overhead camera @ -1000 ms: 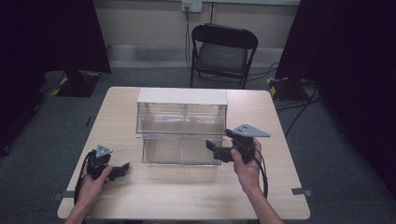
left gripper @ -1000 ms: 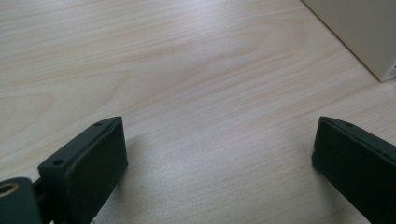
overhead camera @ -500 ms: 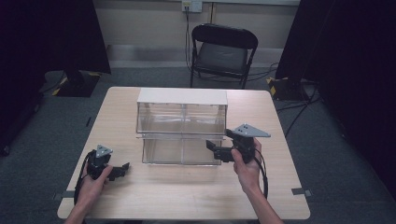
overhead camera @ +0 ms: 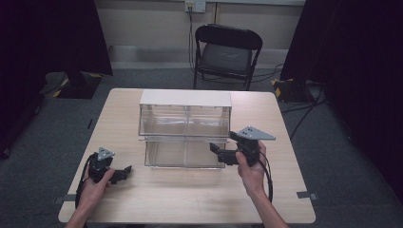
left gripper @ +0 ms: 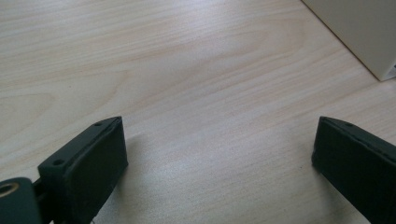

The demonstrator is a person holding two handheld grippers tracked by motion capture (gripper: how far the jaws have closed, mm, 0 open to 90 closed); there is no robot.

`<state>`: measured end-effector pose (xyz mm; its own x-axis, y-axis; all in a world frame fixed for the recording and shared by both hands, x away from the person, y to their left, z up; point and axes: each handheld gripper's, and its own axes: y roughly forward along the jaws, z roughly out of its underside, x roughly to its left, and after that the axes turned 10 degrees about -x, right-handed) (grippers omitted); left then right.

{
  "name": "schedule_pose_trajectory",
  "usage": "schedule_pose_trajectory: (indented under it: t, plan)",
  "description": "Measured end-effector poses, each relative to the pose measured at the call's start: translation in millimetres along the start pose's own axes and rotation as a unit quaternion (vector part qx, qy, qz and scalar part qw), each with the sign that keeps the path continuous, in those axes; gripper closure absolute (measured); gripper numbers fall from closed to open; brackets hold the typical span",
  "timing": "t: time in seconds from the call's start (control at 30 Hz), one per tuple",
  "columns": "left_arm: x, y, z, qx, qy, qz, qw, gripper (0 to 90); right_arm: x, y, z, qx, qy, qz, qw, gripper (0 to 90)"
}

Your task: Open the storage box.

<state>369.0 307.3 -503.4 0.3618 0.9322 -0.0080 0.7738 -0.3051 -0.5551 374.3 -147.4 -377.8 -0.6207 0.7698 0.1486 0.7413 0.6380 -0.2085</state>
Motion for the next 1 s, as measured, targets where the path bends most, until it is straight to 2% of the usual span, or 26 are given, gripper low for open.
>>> schedule_pose_trajectory:
  t: [1.0]
  plan:
    - [0.0, 0.0, 0.0, 0.000, 0.000, 0.000, 1.0000, 2.7, 1.1, 0.9, 1.1, -0.003, 0.002, 0.000, 1.0000, 13.5]
